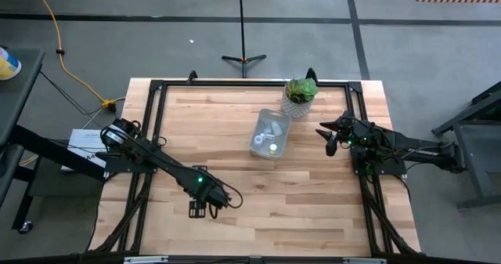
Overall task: Pick and place pill bottles into a basket
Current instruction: Put the transparent pill bottle into the white bin
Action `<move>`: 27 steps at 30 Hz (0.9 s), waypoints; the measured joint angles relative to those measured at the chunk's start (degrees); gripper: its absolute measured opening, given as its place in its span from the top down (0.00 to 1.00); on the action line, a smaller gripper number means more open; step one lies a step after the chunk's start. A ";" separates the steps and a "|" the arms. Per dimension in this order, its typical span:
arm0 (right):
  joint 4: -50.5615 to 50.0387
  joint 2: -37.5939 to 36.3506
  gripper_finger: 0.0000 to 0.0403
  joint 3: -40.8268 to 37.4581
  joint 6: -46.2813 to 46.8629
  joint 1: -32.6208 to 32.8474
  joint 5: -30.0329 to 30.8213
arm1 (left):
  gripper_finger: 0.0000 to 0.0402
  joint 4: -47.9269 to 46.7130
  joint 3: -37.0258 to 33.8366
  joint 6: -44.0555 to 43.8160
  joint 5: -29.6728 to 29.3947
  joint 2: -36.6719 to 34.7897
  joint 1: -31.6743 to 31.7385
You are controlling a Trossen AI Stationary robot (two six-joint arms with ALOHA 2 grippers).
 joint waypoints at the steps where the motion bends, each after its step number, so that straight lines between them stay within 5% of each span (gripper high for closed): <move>1: -0.03 -0.01 0.63 0.00 0.00 -0.01 0.00 | 0.27 0.01 0.00 0.21 0.00 0.00 -0.02; 11: -0.06 -0.01 0.63 0.00 0.00 0.01 0.00 | 0.29 0.10 0.00 1.01 -0.04 0.00 0.00; 27: -0.08 0.02 0.63 0.00 0.00 -0.02 0.00 | 0.57 0.25 0.02 2.15 -0.09 0.00 0.02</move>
